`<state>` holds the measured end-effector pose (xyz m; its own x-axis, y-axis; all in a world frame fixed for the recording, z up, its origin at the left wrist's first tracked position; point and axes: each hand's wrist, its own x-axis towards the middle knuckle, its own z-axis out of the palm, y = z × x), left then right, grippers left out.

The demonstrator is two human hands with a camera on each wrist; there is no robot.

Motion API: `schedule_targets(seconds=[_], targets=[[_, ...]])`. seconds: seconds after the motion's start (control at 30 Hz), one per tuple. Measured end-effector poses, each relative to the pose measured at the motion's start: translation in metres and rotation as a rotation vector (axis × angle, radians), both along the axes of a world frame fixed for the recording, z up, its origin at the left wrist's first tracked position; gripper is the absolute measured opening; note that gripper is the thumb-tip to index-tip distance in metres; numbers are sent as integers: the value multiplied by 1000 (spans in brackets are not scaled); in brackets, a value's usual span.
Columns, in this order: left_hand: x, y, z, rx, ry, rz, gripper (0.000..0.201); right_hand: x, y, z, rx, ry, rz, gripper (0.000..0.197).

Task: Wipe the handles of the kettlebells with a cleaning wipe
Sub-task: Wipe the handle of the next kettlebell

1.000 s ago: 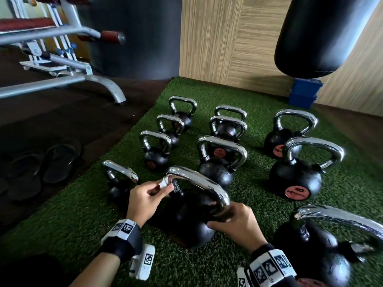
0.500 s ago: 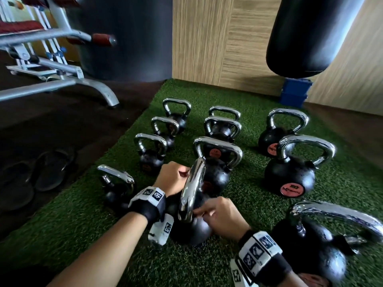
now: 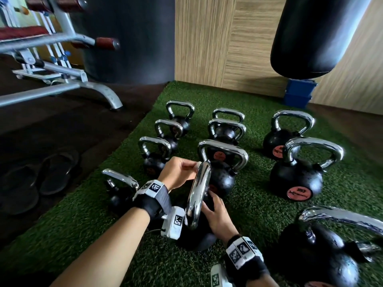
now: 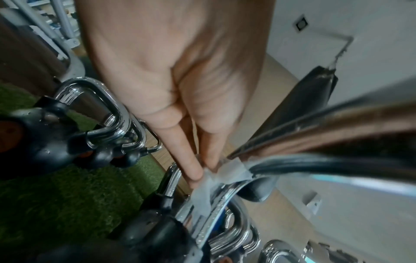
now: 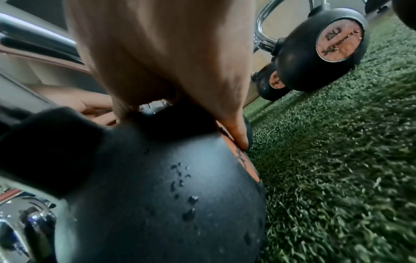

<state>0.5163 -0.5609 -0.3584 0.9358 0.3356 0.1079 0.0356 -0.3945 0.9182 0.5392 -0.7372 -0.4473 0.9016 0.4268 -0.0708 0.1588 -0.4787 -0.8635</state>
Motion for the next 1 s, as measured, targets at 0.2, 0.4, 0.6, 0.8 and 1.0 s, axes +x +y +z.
schedule_targets(seconds=[0.2, 0.4, 0.6, 0.8, 1.0], targets=[[-2, -7, -1, -278, -35, -120, 27, -3, -3, -1, 27, -32, 16, 76], [-16, 8, 10, -422, -73, -178, 29, -5, -4, -4, 45, -57, -2, 72], [-24, 13, 22, -419, -23, -214, 19, -5, -2, -3, 44, -28, -14, 72], [-42, 21, 26, -211, 115, -280, 12, -7, -3, 0, 43, -40, -22, 67], [-69, 17, 29, -280, 91, -313, 26, -7, -3, 1, 30, -37, -12, 67]])
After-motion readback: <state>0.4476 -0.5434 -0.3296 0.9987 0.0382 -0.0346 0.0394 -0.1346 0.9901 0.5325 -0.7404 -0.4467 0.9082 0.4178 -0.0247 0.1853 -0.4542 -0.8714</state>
